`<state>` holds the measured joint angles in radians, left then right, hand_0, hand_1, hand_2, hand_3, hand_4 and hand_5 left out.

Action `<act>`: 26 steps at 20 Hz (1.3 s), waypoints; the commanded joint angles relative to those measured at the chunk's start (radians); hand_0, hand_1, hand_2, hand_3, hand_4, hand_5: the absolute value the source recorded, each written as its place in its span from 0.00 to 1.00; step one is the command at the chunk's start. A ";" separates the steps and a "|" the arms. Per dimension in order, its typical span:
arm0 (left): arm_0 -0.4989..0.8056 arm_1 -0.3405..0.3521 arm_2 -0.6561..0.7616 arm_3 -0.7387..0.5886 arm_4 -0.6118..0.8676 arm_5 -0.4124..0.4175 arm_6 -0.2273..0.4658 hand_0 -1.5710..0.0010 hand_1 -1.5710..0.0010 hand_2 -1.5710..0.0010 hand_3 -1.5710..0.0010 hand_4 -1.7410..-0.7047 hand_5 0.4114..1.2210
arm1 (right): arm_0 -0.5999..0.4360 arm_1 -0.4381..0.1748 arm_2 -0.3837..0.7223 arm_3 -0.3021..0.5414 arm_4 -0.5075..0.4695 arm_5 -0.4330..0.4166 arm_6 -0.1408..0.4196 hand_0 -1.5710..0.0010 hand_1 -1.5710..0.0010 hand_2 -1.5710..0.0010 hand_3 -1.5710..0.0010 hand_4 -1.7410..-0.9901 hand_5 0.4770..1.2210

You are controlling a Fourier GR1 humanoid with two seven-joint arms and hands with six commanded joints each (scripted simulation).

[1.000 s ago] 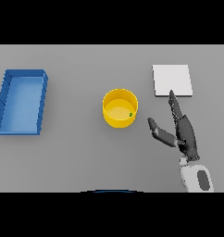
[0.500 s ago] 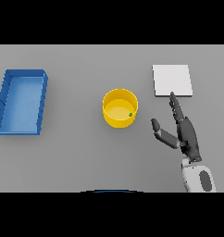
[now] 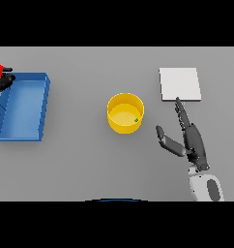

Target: Pick up the red beaker and tilt it to pour out 1 green nut into yellow bowl. Pick up the yellow bowl and place it on the metallic measuring scale.

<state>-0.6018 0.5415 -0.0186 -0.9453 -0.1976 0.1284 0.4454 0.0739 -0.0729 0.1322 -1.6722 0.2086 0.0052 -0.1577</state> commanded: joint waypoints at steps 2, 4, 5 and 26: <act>0.029 0.003 0.003 -0.060 0.014 -0.004 0.064 0.00 0.00 0.00 0.00 0.08 0.56 | -0.008 0.003 -0.001 -0.003 -0.001 -0.003 0.011 1.00 1.00 1.00 1.00 0.78 0.26; 0.071 0.031 -0.006 -0.133 0.041 -0.070 0.054 0.07 0.14 0.19 0.16 0.36 0.45 | -0.019 -0.004 -0.013 0.009 -0.010 -0.002 0.023 1.00 1.00 1.00 1.00 0.78 0.26; 0.079 0.030 -0.008 -0.170 0.073 -0.115 0.057 0.25 0.32 0.35 0.33 0.49 0.40 | -0.017 -0.006 -0.011 0.008 -0.003 -0.005 0.015 1.00 1.00 1.00 1.00 0.79 0.26; 0.107 0.022 -0.048 -0.224 0.087 -0.178 0.007 0.99 0.99 0.99 0.99 0.91 0.33 | -0.221 -0.227 0.153 0.058 0.330 0.109 0.097 1.00 1.00 1.00 1.00 0.81 0.21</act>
<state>-0.4959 0.5627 -0.0667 -1.1696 -0.1103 -0.0496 0.4519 -0.1480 -0.3006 0.2857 -1.6145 0.5386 0.1156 -0.0610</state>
